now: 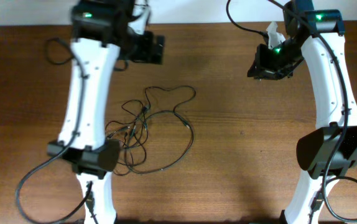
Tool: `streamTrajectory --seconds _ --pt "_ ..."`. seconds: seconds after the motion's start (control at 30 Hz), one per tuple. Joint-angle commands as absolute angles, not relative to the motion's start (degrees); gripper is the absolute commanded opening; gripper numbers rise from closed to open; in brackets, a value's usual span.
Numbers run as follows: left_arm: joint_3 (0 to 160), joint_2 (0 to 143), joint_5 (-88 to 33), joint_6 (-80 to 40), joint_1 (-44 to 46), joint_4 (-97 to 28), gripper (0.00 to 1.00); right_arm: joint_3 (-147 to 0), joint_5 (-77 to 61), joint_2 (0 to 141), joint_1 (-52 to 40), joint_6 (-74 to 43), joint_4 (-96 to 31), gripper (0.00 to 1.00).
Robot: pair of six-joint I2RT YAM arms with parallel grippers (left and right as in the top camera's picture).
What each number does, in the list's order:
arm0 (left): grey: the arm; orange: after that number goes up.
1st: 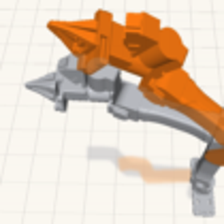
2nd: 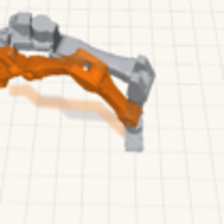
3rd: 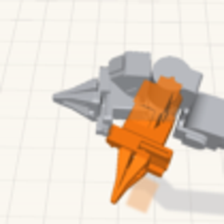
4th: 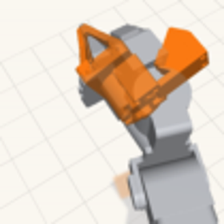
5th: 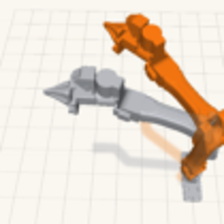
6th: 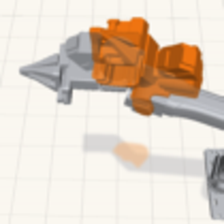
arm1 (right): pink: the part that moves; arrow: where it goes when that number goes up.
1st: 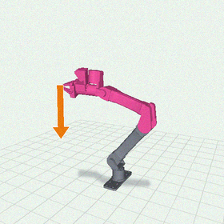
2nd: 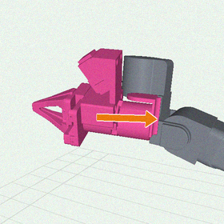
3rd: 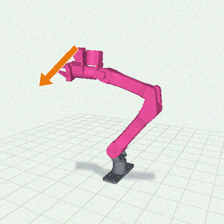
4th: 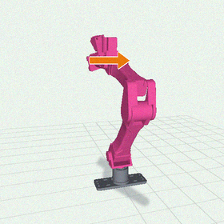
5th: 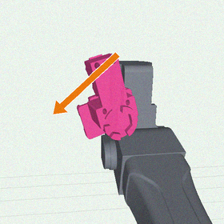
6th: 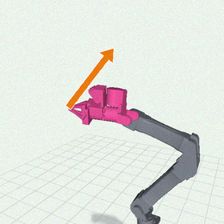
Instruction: Untangle cables
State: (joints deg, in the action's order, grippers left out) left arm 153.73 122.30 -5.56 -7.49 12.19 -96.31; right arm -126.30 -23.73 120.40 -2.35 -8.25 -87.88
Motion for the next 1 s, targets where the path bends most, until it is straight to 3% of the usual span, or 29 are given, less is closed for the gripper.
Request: streamTrajectory --seconds 0.0,0.17,0.3,0.47,0.53,0.6,0.63,0.77,0.9,0.97 --pt "155.87 112.03 -4.49 -10.02 7.68 -96.73 0.99 -126.65 -23.27 120.16 -3.11 -7.31 -87.79 0.30" --pt "147.50 105.32 -1.93 -12.53 6.85 -96.73 0.99 -126.65 -23.24 120.22 -3.49 -6.81 -87.61 0.35" --pt "124.77 98.06 5.41 -22.96 6.87 -95.42 0.99 -126.65 -22.39 120.29 -3.46 -6.17 -87.55 0.43" --pt "97.67 92.79 5.32 -25.04 7.55 -85.65 0.91 -126.65 -21.96 120.31 -3.46 -6.17 -87.18 0.48" --pt "87.96 91.94 4.67 -26.24 7.55 -80.64 0.83 -126.65 -21.93 120.31 -3.46 -6.17 -87.18 0.50" --pt "81.71 91.90 3.31 -26.30 7.55 -77.03 0.83 -126.65 -21.76 120.31 -3.46 -6.17 -87.20 0.51" --pt "78.04 91.90 2.13 -26.35 7.46 -74.67 0.71 -126.65 -21.76 120.31 -3.46 -6.17 -87.22 0.52" --pt "72.82 91.92 0.84 -26.33 7.44 -71.53 0.62 -126.65 -21.76 120.31 -3.46 -6.17 -87.24 0.52" --pt "69.12 91.92 0.82 -26.28 7.51 -69.93 0.36 -126.65 -21.78 120.31 -3.49 -6.17 -87.24 0.53" --pt "67.16 91.92 0.82 -25.32 7.51 -68.53 0.32 -126.65 -21.78 120.31 -3.46 -6.17 -87.24 0.53"
